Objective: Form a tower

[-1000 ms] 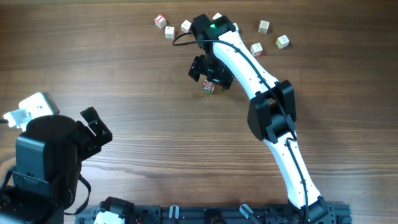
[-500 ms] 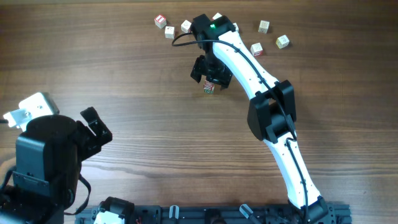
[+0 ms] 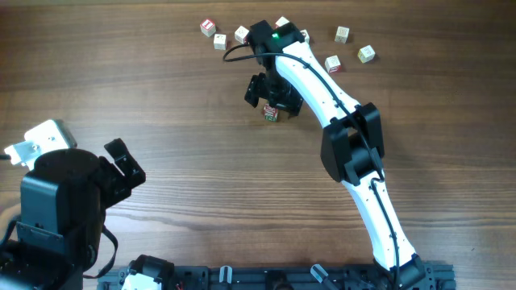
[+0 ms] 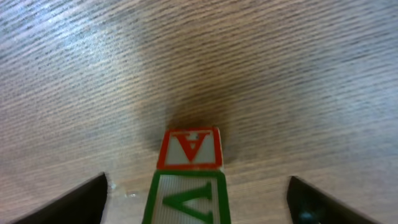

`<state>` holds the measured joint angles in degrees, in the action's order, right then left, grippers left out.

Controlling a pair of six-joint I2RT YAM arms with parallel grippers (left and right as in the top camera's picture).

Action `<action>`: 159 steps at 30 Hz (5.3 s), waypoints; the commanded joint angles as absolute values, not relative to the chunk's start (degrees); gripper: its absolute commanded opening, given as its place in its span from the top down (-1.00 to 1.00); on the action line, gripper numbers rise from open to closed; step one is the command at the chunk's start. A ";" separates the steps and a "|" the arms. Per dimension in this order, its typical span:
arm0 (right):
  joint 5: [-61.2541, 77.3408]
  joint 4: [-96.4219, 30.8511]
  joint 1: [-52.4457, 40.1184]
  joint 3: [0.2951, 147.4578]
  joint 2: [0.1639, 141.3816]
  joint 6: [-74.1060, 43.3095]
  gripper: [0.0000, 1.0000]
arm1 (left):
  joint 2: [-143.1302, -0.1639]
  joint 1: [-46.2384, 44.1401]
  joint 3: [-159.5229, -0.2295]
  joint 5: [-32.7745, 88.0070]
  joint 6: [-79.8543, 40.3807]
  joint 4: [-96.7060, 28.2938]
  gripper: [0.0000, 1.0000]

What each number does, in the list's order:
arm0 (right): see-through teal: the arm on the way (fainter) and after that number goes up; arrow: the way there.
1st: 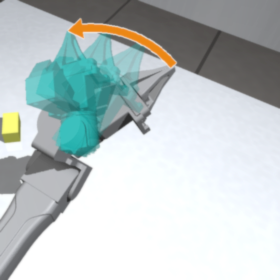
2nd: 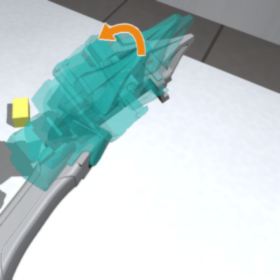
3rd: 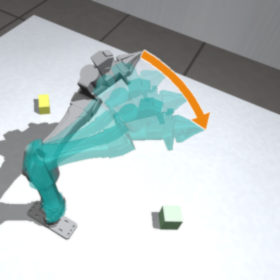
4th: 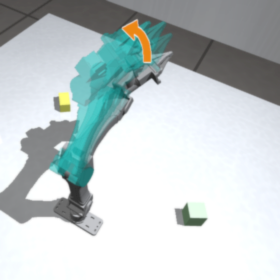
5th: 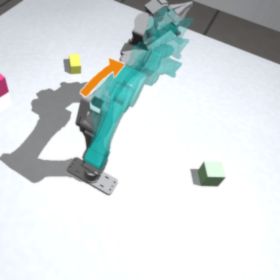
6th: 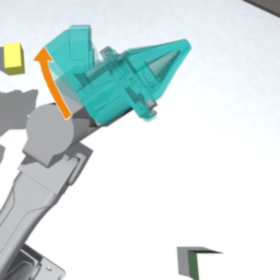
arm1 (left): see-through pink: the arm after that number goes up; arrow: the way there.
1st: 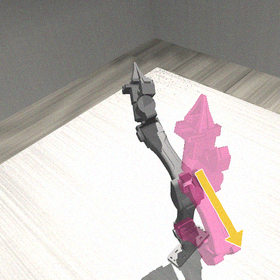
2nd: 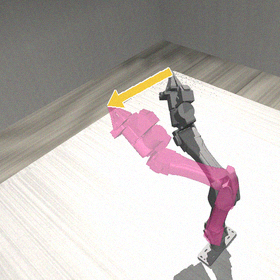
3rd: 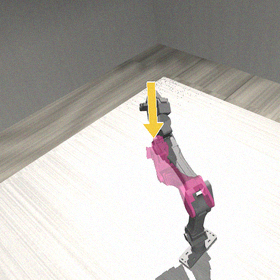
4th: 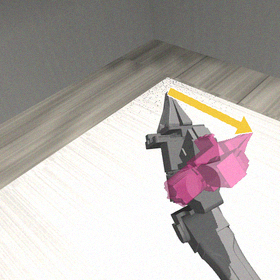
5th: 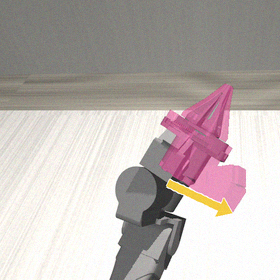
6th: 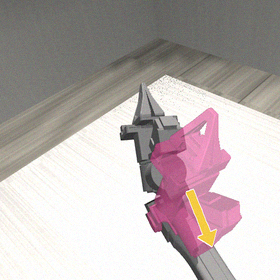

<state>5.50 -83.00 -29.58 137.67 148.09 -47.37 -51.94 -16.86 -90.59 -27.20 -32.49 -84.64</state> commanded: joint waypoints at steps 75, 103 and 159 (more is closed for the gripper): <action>3.95 -82.59 -29.82 136.62 149.42 -34.52 0.45 | -51.96 -16.60 -90.63 -27.94 -33.47 -84.51 -1.00; 2.35 -81.23 -31.88 138.63 147.87 -34.48 0.57 | -51.96 -16.60 -90.63 -27.97 -33.47 -84.51 -1.00; -1.78 -84.84 -28.10 138.98 117.51 -33.19 -0.99 | -51.96 -16.60 -90.63 -27.94 -33.47 -84.51 -1.00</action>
<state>1.72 -83.09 -28.45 138.32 120.68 -33.15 -51.94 -16.86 -90.59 -27.20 -32.49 -84.64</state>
